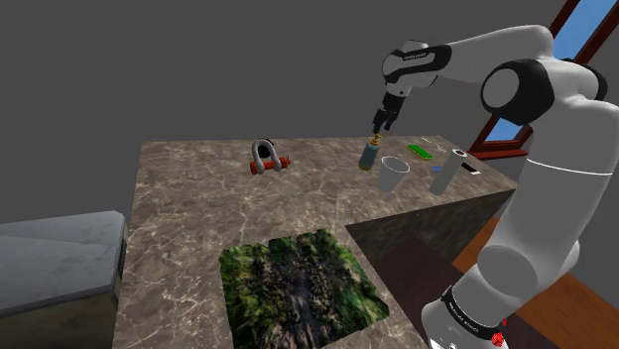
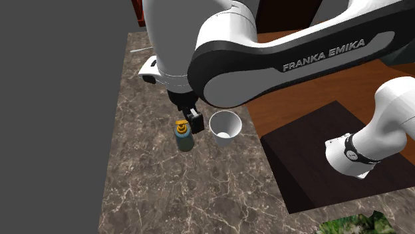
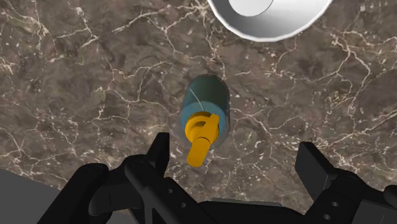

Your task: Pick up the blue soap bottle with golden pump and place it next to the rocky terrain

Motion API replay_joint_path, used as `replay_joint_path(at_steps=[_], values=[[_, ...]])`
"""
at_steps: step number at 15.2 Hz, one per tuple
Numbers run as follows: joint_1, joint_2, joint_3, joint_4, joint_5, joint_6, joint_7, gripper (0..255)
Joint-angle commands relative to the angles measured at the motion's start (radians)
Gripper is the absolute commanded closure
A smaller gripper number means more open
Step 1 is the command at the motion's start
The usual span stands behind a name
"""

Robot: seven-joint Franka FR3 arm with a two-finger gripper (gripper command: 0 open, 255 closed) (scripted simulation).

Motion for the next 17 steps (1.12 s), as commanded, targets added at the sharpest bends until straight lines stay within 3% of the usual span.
replay_joint_path(at_steps=[1,9,17], values=[[-0.026,0.083,-0.002,0.100,0.018,-0.018,-0.028,0],[-0.028,0.110,0.004,0.037,0.028,0.071,-0.034,0],[-0.028,0.110,0.004,0.037,0.028,0.071,-0.034,0]])
